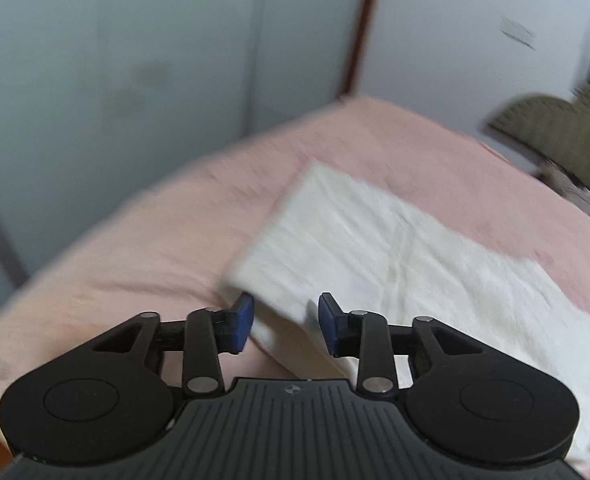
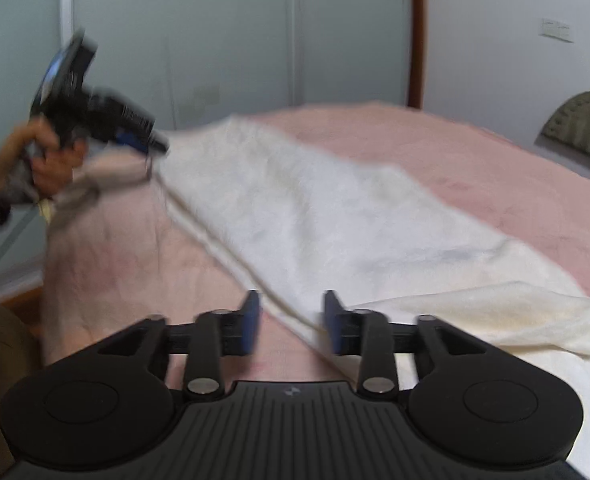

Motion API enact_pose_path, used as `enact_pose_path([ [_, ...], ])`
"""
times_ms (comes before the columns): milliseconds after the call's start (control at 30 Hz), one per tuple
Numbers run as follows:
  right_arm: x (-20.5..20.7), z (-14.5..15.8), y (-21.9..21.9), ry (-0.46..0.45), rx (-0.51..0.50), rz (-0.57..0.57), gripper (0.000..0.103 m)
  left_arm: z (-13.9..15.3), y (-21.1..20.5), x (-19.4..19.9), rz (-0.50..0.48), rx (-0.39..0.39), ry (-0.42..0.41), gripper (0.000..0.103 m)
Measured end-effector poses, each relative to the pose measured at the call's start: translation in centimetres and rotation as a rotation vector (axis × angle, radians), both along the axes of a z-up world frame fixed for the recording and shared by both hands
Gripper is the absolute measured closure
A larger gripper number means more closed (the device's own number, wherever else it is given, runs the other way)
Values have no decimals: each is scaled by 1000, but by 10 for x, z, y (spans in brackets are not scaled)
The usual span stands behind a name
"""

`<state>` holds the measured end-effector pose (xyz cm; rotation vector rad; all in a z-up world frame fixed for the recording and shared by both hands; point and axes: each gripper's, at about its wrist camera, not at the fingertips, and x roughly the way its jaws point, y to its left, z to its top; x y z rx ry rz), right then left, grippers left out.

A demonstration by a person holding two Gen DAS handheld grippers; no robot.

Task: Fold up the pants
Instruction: 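Open both grippers and release the folded pants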

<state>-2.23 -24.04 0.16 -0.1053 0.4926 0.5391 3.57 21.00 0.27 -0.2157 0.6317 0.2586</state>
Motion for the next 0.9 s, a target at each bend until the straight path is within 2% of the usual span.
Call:
enact_pose_path([
  [67, -8, 9, -30, -36, 21, -140, 46, 12, -9, -10, 47, 57, -62, 58],
  [167, -15, 12, -80, -44, 26, -432, 46, 25, -37, -19, 31, 106, -148, 52],
  [267, -25, 2, -137, 20, 141, -702, 44, 26, -82, -18, -96, 166, -211, 41],
  [333, -33, -12, -168, 90, 223, -815, 37, 20, -118, -15, -215, 226, -227, 36],
  [433, -47, -30, -189, 154, 239, -933, 37, 8, -170, -14, -458, 234, -203, 34],
  [533, -57, -28, -188, 113, 246, -980, 36, -4, -212, -19, -658, 239, -192, 34],
  [633, -52, -17, -189, 44, 230, -992, 36, -9, -247, -33, -830, 255, -217, 34],
  [700, -40, -8, -184, 14, 233, -959, 36, -12, -264, -46, -947, 257, -264, 34],
  [767, -24, 2, -183, -12, 217, -913, 36, -20, -278, -57, -1018, 306, -329, 36],
  [833, -3, 11, -175, -37, 157, -867, 36, -30, -292, -65, -1076, 359, -358, 40],
  [900, 20, 16, -164, -56, 82, -828, 36, -40, -302, -65, -1128, 371, -336, 55],
])
